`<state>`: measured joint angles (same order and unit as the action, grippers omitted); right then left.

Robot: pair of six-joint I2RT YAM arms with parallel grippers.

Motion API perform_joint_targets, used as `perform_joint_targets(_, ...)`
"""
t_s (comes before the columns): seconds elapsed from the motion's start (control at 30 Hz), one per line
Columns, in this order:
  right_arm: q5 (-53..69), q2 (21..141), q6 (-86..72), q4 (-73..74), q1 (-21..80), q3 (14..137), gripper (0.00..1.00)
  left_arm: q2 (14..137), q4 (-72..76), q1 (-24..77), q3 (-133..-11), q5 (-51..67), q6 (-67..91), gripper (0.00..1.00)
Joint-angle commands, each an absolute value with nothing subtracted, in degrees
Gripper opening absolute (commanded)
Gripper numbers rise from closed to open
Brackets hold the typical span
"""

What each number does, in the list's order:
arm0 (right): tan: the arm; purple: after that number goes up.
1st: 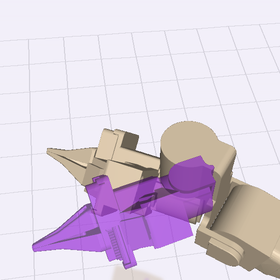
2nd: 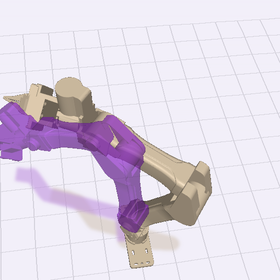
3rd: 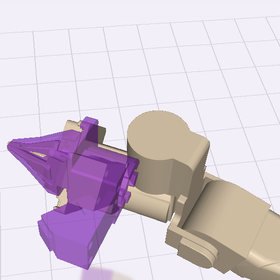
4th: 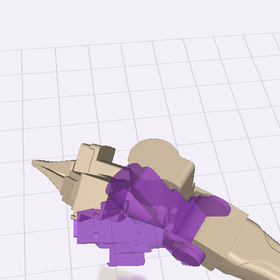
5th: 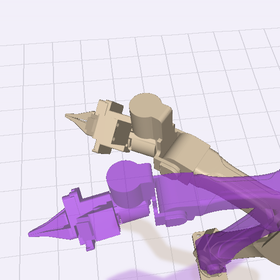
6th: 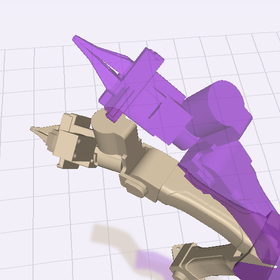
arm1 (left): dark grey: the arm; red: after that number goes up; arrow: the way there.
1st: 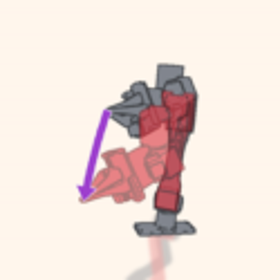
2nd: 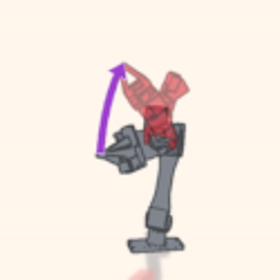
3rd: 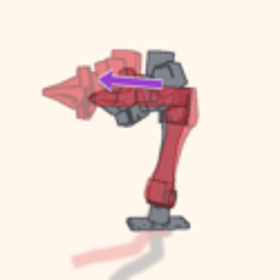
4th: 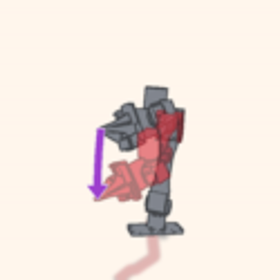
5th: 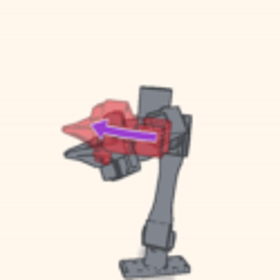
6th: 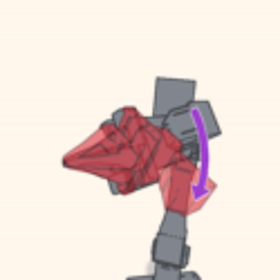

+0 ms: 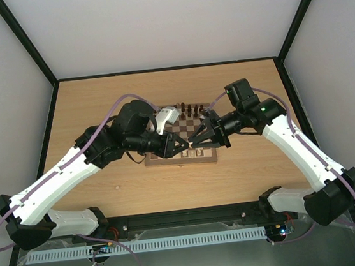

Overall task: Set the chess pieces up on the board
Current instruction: Place the chess piece on the chessboard.

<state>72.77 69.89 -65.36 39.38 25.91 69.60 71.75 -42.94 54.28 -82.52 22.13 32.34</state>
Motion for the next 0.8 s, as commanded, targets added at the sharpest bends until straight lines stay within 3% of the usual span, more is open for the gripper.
perform_joint_targets(0.0,74.5,70.5,-65.7,39.9,26.4,70.8,0.2,70.4,-41.7,53.9,-81.8,23.2,32.3,0.15)
perform_joint_targets(0.43,74.3,70.4,-65.7,39.8,26.5,70.8,0.07,69.6,-40.7,53.9,-81.0,23.0,33.3,0.18)
perform_joint_targets(0.5,74.1,70.3,-65.8,39.9,26.6,70.8,0.06,69.8,-40.7,53.9,-81.1,22.8,33.4,0.24)
perform_joint_targets(0.6,73.8,70.1,-65.4,40.3,26.6,70.5,0.05,69.8,-41.1,53.9,-81.7,21.9,33.7,0.43)
perform_joint_targets(0.77,71.9,69.8,-63.1,42.5,26.6,69.7,0.04,69.4,-41.9,53.8,-82.7,20.3,34.2,0.58)
